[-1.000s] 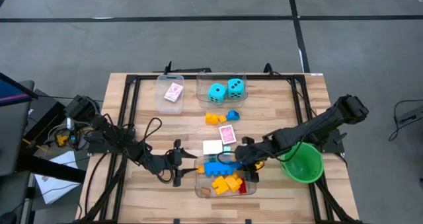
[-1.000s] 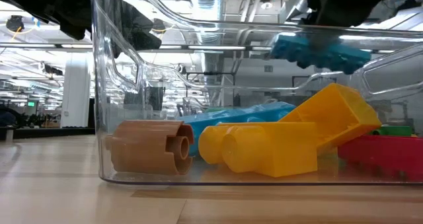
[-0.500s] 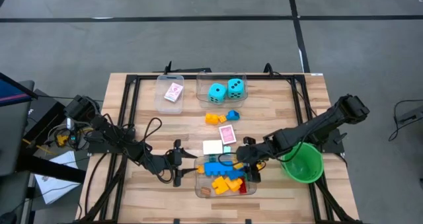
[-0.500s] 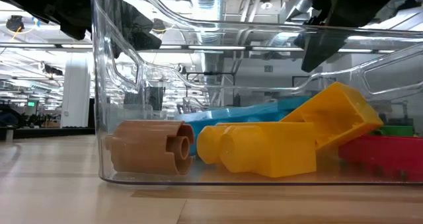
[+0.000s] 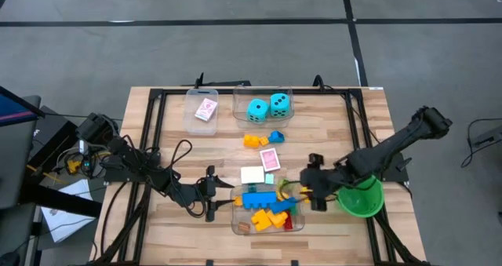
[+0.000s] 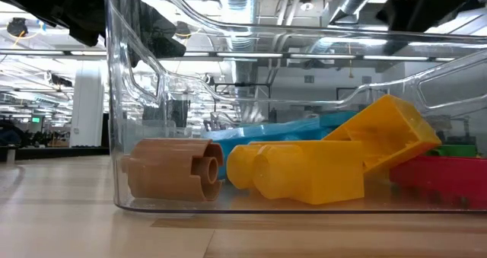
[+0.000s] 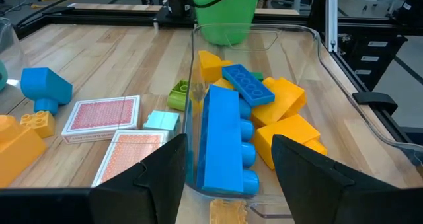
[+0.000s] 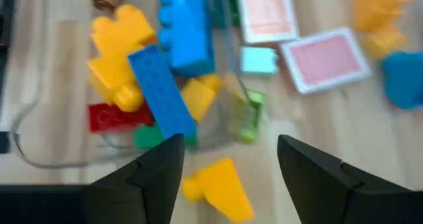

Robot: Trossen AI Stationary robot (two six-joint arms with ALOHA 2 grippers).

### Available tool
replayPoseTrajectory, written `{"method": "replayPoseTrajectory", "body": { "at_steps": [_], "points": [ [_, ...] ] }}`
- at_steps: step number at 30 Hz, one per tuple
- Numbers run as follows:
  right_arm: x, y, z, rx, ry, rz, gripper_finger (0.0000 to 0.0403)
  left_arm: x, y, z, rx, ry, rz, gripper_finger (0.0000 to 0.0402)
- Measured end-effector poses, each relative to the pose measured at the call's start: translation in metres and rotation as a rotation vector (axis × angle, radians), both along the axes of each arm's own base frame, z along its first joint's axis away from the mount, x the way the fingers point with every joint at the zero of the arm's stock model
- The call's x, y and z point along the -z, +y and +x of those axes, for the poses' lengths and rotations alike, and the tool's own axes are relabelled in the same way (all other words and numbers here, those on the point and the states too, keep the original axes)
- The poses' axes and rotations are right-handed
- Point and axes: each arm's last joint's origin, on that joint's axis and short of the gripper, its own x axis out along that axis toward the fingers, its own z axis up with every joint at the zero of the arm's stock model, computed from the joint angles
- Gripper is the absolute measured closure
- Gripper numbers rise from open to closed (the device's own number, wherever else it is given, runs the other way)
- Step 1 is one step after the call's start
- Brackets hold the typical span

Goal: Pick & Place Toys
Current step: Put the bottom yellow game piece into the bottom transparent bin

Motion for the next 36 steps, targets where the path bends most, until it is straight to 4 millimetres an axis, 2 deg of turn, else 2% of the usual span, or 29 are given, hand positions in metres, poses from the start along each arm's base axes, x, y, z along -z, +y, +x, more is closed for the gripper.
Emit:
{"method": "replayPoseTrajectory", "body": {
  "at_steps": [7,14,20,29,36],
  "points": [
    [-0.003,0.013,-0.032,0.056,-0.043,-0.099,0.0168,0.000,0.000,0.000,0.000,0.000,0.000,0.0189],
    [0.025,0.013,-0.042,0.076,0.057,-0.068,0.0159,0.000,0.000,0.000,-0.005,-0.001,-0.014,0.0189],
    [0.038,0.007,-0.039,0.078,0.103,-0.022,0.0116,0.000,0.000,0.000,-0.007,-0.004,-0.017,0.0189],
    [0.050,0.007,-0.020,-0.012,0.122,-0.035,0.0043,0.000,0.000,0.000,-0.007,-0.004,-0.018,0.0189],
    [0.070,0.012,-0.009,-0.056,0.192,-0.081,0.0015,0.000,0.000,0.000,-0.007,-0.004,-0.018,0.0189]
  ]
}}
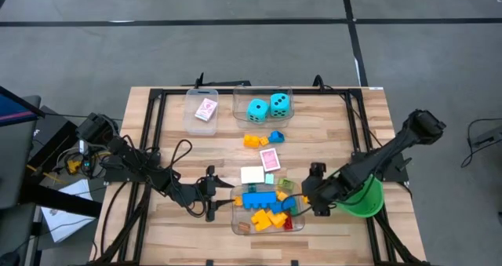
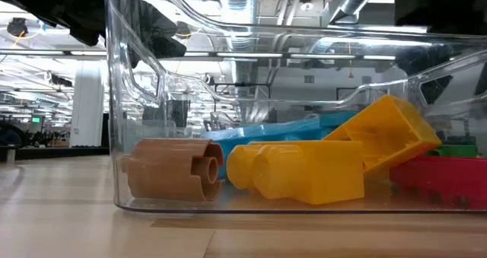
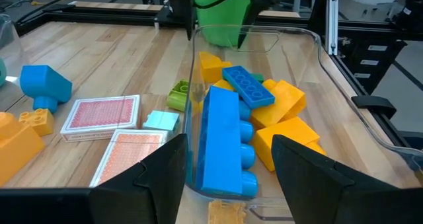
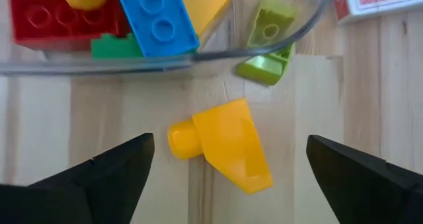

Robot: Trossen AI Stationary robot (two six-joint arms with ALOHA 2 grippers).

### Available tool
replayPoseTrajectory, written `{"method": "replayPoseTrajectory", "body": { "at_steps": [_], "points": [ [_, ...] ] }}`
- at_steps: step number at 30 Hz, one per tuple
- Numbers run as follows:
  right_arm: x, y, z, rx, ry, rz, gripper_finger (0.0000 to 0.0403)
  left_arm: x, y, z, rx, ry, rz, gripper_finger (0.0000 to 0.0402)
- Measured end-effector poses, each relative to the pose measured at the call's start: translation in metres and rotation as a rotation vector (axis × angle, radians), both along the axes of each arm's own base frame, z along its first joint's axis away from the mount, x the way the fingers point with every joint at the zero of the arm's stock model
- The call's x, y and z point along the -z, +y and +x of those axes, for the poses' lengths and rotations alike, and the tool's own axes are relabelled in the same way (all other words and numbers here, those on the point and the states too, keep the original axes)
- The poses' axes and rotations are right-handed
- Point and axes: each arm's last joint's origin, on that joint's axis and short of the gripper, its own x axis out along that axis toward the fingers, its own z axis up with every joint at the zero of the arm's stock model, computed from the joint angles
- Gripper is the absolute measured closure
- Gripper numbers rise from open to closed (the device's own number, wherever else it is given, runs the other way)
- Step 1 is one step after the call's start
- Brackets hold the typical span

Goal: Pick & Place Toys
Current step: Put the bottom yellow game piece into the bottom transparent bin

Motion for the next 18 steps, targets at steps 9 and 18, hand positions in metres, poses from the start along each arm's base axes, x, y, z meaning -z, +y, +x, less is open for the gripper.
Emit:
{"method": "replayPoseTrajectory", "body": {
  "at_steps": [9,18],
  "points": [
    [0.018,0.003,0.010,-0.009,0.050,-0.003,0.0005,0.000,0.000,0.000,0.000,0.000,0.000,0.0188],
    [0.023,-0.008,0.017,0.009,0.083,0.003,0.0005,0.000,0.000,0.000,0.000,0.001,0.001,0.0189]
  ]
}}
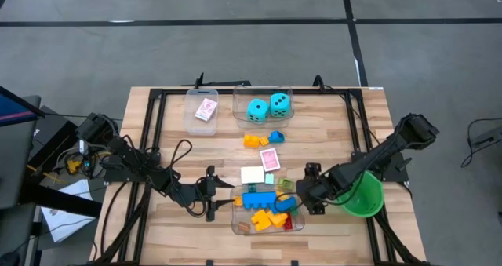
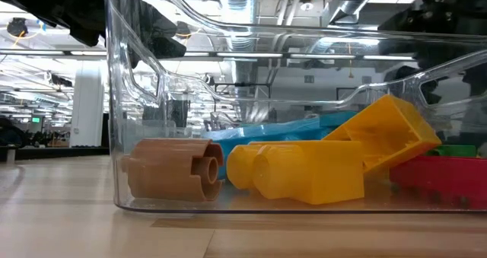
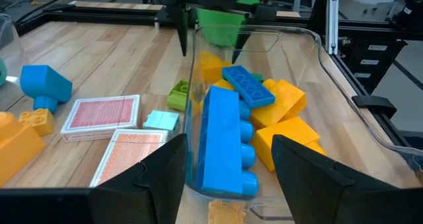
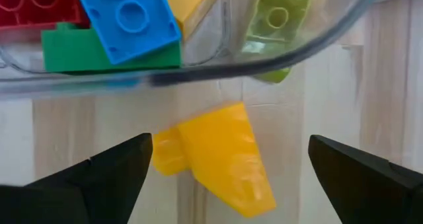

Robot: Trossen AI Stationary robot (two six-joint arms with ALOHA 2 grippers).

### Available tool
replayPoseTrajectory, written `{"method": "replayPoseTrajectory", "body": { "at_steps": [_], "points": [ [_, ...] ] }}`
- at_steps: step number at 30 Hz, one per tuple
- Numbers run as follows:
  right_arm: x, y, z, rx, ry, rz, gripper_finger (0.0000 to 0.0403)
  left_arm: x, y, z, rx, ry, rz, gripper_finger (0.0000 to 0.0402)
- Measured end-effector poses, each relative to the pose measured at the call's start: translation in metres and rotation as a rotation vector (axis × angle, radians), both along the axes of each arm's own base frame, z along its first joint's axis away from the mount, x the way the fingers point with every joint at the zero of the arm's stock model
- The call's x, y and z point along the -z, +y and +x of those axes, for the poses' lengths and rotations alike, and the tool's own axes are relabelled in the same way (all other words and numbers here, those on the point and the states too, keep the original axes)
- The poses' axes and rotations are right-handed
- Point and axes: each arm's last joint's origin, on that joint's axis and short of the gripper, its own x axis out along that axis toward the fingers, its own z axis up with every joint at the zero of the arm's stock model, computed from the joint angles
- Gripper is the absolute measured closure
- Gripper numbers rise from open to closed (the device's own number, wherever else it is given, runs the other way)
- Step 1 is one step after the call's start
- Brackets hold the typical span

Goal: Pick & Place Toys
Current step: Put the bottom yellow game piece into the bottom transparent bin

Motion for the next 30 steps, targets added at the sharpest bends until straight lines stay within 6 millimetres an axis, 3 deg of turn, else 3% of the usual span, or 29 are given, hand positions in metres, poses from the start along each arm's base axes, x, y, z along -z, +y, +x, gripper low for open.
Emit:
{"method": "replayPoseTrajectory", "body": {
  "at_steps": [11,22,30],
  "points": [
    [0.000,0.000,0.000,-0.019,0.023,0.041,0.0005,0.000,0.000,0.000,0.000,-0.001,0.000,0.0188],
    [0.027,0.004,0.008,-0.043,0.105,0.011,0.0005,0.000,0.000,0.000,0.000,-0.001,0.000,0.0189],
    [0.027,0.005,0.009,-0.057,0.093,0.014,0.0018,0.000,0.000,0.000,0.000,-0.001,0.000,0.0189]
  ]
}}
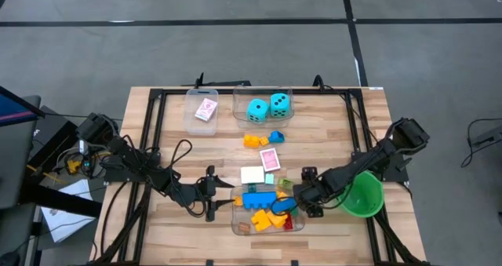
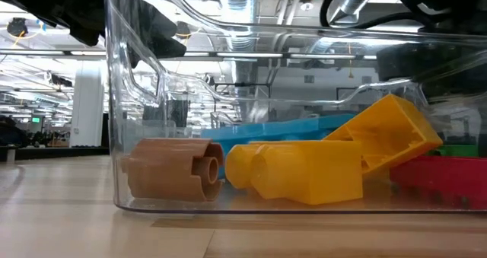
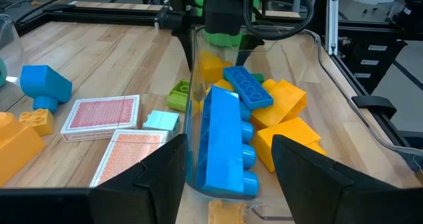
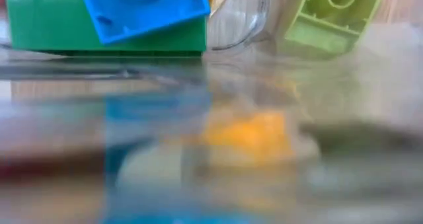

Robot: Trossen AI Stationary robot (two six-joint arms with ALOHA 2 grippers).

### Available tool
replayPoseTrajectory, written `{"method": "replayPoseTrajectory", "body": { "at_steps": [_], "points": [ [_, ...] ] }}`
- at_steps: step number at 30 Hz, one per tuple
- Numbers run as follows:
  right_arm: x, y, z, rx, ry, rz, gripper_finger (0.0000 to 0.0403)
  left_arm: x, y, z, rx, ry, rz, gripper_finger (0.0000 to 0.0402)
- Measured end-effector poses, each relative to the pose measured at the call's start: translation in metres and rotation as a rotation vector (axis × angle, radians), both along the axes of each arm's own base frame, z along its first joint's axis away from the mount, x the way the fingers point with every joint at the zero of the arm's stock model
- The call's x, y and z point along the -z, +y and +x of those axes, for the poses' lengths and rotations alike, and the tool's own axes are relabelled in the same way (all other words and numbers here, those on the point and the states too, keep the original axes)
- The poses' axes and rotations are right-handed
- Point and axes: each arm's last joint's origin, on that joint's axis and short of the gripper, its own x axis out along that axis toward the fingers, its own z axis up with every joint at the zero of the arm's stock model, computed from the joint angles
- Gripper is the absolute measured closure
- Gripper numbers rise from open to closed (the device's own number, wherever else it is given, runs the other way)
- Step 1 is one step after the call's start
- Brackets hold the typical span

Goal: Pick & Place Toys
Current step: Put the bottom yellow game piece into the bottom transparent bin

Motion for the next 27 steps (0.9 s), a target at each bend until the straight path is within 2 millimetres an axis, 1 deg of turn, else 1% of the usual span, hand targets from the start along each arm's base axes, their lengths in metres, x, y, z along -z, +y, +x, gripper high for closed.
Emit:
{"method": "replayPoseTrajectory", "body": {
  "at_steps": [2,4,9,15,19,27],
  "points": [
    [-0.001,-0.001,-0.001,-0.003,0.007,-0.004,0.0034,0.000,0.000,0.000,0.000,0.000,0.000,0.0189],
    [-0.001,-0.001,-0.002,-0.003,0.019,-0.010,0.0057,0.000,0.000,0.000,0.000,0.000,0.000,0.0188],
    [-0.001,-0.001,-0.003,-0.010,0.020,-0.012,0.0137,0.000,0.000,0.000,0.000,0.000,0.000,0.0189],
    [-0.001,-0.002,-0.003,-0.011,0.026,-0.015,0.0140,0.000,0.000,0.000,0.000,0.000,0.000,0.0189],
    [-0.007,-0.004,-0.008,-0.004,0.035,-0.019,0.0140,0.000,0.000,0.000,0.000,0.000,0.000,0.0189],
    [-0.033,-0.006,-0.012,-0.005,-0.072,0.040,0.0141,0.000,0.000,0.000,0.000,0.000,0.000,0.0189]
  ]
}}
